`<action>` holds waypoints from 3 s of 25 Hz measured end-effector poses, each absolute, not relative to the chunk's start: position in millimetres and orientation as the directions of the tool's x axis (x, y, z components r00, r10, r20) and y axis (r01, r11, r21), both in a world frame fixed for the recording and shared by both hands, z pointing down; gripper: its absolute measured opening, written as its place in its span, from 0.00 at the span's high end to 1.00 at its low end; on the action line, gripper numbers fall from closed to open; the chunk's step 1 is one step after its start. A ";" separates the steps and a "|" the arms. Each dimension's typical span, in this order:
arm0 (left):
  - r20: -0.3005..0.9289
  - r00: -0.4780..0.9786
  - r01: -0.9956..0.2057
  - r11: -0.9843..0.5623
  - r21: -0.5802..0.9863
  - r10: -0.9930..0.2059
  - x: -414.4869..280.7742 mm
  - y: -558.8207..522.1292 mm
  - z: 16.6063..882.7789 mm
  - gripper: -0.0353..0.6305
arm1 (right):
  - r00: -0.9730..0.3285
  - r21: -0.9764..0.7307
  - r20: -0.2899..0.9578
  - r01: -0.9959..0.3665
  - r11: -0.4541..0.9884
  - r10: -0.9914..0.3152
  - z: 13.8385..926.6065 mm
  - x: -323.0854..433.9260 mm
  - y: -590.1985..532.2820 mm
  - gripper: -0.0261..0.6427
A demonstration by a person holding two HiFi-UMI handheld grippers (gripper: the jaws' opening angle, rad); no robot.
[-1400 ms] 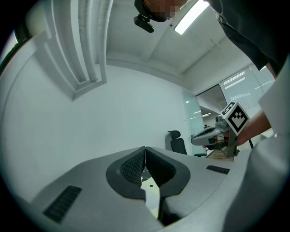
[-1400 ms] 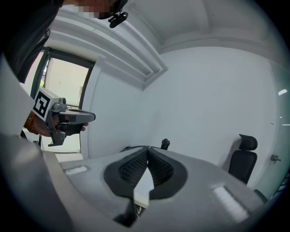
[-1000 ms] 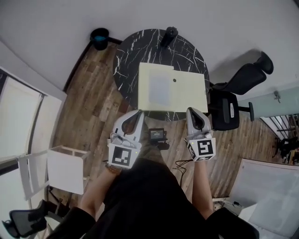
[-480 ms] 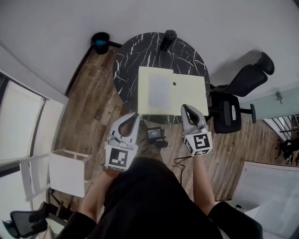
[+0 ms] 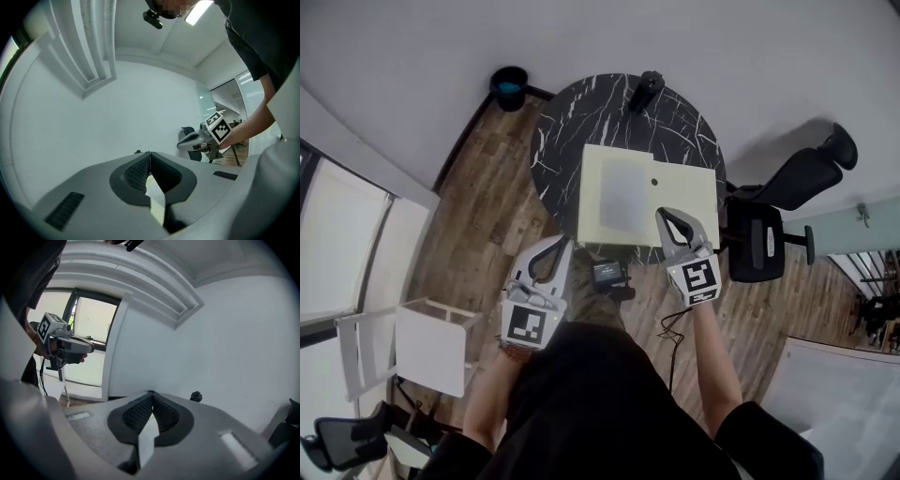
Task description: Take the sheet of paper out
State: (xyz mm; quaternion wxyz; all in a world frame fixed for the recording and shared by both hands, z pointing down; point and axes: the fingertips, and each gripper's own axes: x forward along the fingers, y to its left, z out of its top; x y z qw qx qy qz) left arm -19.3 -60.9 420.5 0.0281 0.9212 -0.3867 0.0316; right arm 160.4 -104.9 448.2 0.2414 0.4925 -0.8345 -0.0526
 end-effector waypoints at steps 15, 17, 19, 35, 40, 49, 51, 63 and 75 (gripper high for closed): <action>0.119 0.732 -0.675 -0.738 -0.003 -0.671 2.7 -79.1 435.0 0.94 | -0.410 0.319 0.476 -0.744 0.588 -0.778 514.5 180.2 -144.1 0.96; 0.125 0.726 -0.682 -0.731 0.010 -0.676 1.3 -81.4 435.5 0.94 | -0.410 0.326 0.496 -0.729 0.602 -0.765 526.9 182.7 -148.5 0.96; 0.135 0.722 -0.686 -0.727 0.013 -0.679 0.5 -84.2 437.1 0.94 | -0.412 0.340 0.496 -0.718 0.608 -0.764 535.0 185.7 -155.7 0.96; 0.152 0.776 -0.619 -0.785 0.004 -0.612 21.3 -91.2 459.1 0.94 | -0.363 0.353 0.672 -0.608 0.711 -0.645 636.3 220.1 -182.4 0.96; 0.149 0.786 -0.607 -0.795 0.000 -0.600 26.2 -94.8 463.2 0.94 | -0.338 0.332 0.755 -0.543 0.772 -0.562 678.9 230.7 -181.6 0.96; 0.183 0.769 -0.627 -0.779 0.025 -0.613 20.3 -103.9 477.4 0.94 | -0.271 0.303 0.818 -0.548 0.780 -0.508 726.5 246.9 -189.9 0.96; 0.186 0.766 -0.630 -0.776 0.025 -0.616 19.5 -105.8 478.9 0.94 | -0.266 0.287 0.830 -0.549 0.785 -0.489 734.9 248.9 -189.6 0.96; 0.221 0.749 -0.648 -0.760 0.047 -0.625 13.4 -112.7 493.2 0.94 | -0.269 0.206 0.873 -0.553 0.807 -0.407 763.8 253.8 -190.3 0.85; 0.244 0.749 -0.646 -0.761 0.061 -0.617 19.6 -122.2 499.8 0.94 | -0.278 0.150 0.901 -0.522 0.840 -0.334 787.4 243.3 -190.7 0.85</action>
